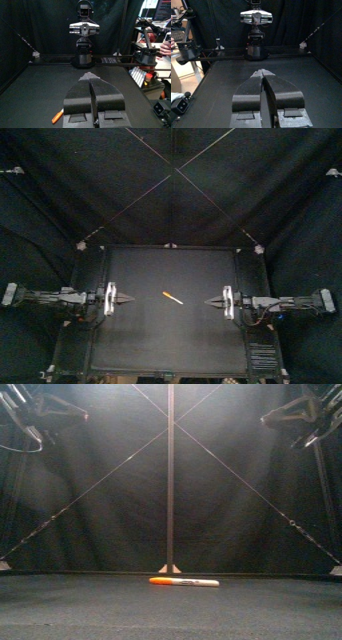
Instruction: Uncap the pen
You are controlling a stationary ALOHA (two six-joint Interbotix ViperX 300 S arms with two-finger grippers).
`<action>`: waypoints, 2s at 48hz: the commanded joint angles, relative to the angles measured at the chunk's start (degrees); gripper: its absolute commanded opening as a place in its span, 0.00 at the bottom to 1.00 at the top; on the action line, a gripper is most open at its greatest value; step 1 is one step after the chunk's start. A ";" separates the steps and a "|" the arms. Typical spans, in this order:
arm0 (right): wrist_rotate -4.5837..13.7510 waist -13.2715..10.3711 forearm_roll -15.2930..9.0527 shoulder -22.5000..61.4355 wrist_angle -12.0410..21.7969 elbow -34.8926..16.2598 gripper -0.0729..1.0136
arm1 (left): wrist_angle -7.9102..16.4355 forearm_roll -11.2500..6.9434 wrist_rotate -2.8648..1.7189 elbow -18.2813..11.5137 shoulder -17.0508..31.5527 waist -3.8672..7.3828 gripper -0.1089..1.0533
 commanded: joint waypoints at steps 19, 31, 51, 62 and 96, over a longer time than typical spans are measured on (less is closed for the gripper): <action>0.97 -6.15 8.35 26.98 -0.97 -5.71 0.30 | -5.98 0.62 0.53 -3.08 19.51 5.10 0.27; 0.97 -8.26 8.53 43.33 -0.18 -12.92 0.67 | -6.24 0.35 0.44 -5.54 28.04 7.91 0.59; 0.62 -11.87 3.60 58.10 5.80 -22.24 0.91 | -6.33 0.62 0.53 -7.73 35.60 9.32 0.85; 0.70 -11.95 2.11 62.93 11.25 -26.46 0.91 | -6.15 0.62 0.53 -8.35 38.32 9.58 0.85; 0.53 -11.60 -1.23 61.96 14.94 -28.13 0.53 | 7.56 5.71 1.41 -16.26 44.74 9.93 0.86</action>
